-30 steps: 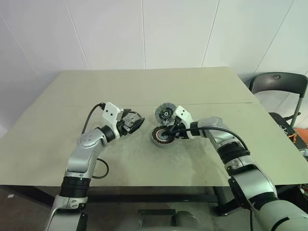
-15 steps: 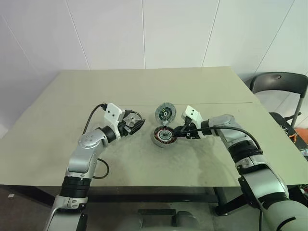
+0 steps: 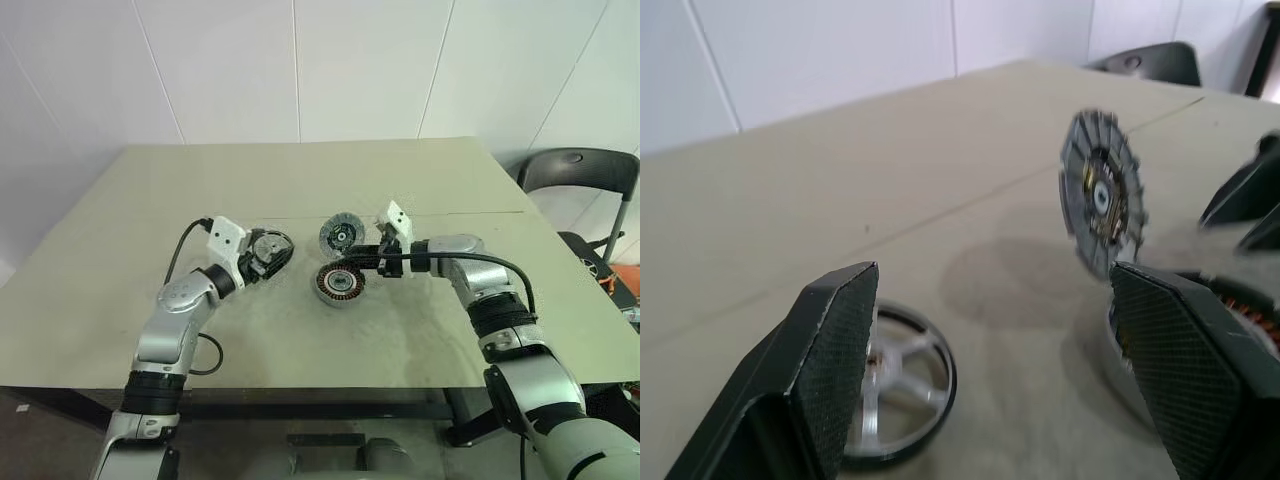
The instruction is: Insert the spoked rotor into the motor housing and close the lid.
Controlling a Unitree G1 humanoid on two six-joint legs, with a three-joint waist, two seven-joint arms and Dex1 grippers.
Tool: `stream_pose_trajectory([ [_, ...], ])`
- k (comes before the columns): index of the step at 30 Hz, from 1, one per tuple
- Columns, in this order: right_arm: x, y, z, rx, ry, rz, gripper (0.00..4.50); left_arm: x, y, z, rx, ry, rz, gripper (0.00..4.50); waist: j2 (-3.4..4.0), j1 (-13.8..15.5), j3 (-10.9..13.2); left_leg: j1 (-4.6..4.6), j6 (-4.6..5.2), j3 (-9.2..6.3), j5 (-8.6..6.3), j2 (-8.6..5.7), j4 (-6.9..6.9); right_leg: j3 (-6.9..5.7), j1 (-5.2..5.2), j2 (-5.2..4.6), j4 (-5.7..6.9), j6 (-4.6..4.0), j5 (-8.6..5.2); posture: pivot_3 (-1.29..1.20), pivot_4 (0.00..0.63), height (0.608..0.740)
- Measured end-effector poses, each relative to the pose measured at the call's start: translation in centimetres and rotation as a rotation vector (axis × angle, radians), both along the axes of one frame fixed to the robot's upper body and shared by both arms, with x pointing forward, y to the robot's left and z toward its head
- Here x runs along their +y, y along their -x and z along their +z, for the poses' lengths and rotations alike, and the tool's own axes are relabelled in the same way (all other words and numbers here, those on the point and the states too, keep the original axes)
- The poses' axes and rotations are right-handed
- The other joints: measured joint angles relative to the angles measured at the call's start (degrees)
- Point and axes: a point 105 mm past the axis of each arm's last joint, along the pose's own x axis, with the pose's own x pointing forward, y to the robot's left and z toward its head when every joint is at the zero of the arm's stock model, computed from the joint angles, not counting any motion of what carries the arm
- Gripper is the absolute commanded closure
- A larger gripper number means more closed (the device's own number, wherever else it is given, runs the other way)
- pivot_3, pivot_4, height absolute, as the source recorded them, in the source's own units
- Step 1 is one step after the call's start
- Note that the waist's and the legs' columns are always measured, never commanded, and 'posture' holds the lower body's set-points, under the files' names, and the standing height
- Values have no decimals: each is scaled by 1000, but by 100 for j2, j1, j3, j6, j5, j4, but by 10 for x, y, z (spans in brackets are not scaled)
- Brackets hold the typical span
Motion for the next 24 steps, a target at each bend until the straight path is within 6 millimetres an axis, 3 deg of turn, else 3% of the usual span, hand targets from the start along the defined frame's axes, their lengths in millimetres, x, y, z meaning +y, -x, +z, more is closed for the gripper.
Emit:
stream_pose_trajectory([
  [5,18,5,0,8,-22,28,3600,0,0,-1,1,0,6,573,0,10,0,2,0,0,0,0,2,0,2,0,2,0,0,0,0,740],
  [10,22,-1,-50,28,185,-70,3600,0,-1,0,-1,-2,9,573,0,21,0,1,-1,2,0,-1,2,0,-1,0,3,-1,1,0,0,740],
  [16,21,1,-51,21,183,-41,3600,0,-1,0,-3,-4,13,573,0,25,0,2,-1,1,0,-1,2,0,1,1,3,-1,0,0,0,740],
  [19,24,10,-42,57,84,17,3600,0,-1,0,-3,-4,13,573,0,24,0,1,0,0,0,-1,0,0,0,1,2,0,0,0,0,740],
  [24,22,22,6,69,-136,111,3600,0,-1,0,-3,-4,12,573,1,23,1,0,0,0,0,-1,1,-1,1,0,1,0,0,0,0,740],
])
